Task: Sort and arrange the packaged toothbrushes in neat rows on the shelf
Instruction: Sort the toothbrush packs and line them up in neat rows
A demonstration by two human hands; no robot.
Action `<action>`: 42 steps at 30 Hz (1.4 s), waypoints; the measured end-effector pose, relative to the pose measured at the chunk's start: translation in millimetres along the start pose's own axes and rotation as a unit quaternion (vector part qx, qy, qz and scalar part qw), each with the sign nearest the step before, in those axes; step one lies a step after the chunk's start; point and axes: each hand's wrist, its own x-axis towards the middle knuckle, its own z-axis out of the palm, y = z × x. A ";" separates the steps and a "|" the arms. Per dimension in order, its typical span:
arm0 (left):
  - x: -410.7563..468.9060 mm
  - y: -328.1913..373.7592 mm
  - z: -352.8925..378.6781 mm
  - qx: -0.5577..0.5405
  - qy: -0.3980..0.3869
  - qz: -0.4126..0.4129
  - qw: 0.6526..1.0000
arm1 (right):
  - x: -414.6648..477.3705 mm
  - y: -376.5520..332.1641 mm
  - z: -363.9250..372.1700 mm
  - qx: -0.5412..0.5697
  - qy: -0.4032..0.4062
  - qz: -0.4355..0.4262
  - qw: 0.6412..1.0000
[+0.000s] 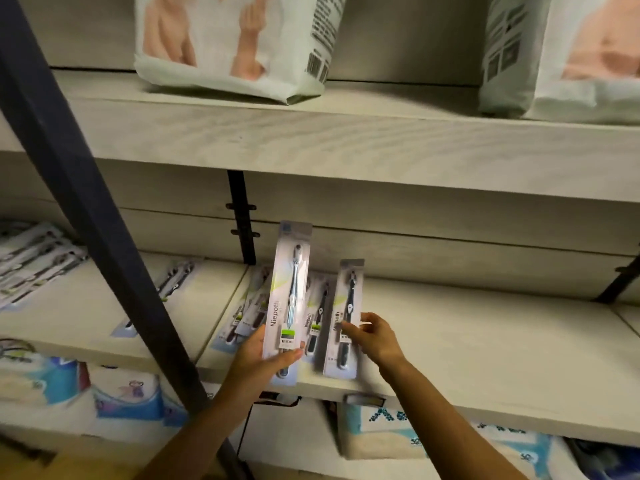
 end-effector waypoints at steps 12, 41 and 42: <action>19.5 -10.6 -9.9 0.018 0.008 0.004 1.000 | 78.3 7.4 53.7 -0.232 -0.008 0.048 0.972; 35.2 -34.4 -10.5 0.046 -0.045 -0.044 0.997 | 57.7 7.6 32.9 -0.162 0.010 0.038 0.986; 34.4 -35.5 -13.5 0.047 -0.043 -0.047 0.997 | 60.4 9.4 34.6 -0.183 0.016 0.040 0.982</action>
